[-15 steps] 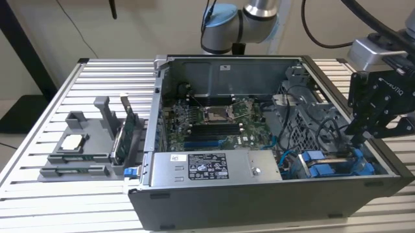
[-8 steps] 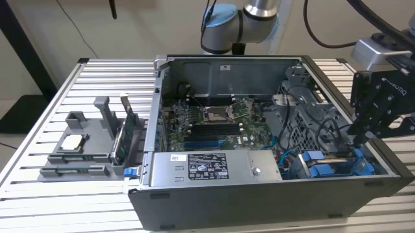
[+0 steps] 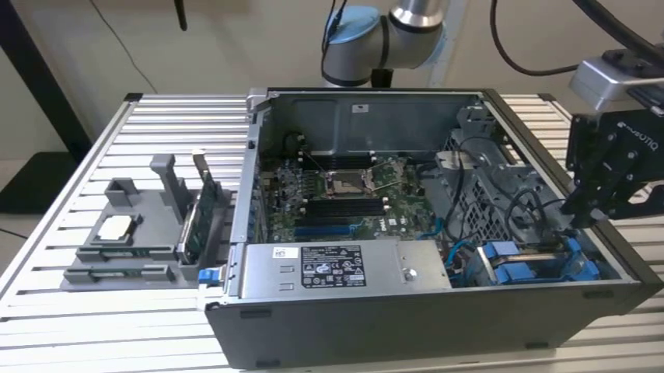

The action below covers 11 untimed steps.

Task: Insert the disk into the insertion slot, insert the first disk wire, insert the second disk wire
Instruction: 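Insert the second disk wire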

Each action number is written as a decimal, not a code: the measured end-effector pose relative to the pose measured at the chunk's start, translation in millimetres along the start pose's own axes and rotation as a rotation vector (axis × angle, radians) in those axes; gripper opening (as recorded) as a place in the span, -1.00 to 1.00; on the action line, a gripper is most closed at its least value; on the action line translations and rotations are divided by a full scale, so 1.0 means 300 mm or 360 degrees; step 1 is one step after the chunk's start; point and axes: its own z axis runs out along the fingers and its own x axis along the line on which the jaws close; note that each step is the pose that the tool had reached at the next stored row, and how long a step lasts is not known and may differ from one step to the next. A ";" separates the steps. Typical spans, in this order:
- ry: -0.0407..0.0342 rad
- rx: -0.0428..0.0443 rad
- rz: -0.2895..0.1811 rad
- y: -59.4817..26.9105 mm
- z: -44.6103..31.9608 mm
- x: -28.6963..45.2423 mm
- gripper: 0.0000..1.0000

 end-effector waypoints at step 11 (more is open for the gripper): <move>-0.0001 -0.0004 0.0000 -0.050 -0.002 -0.001 -0.46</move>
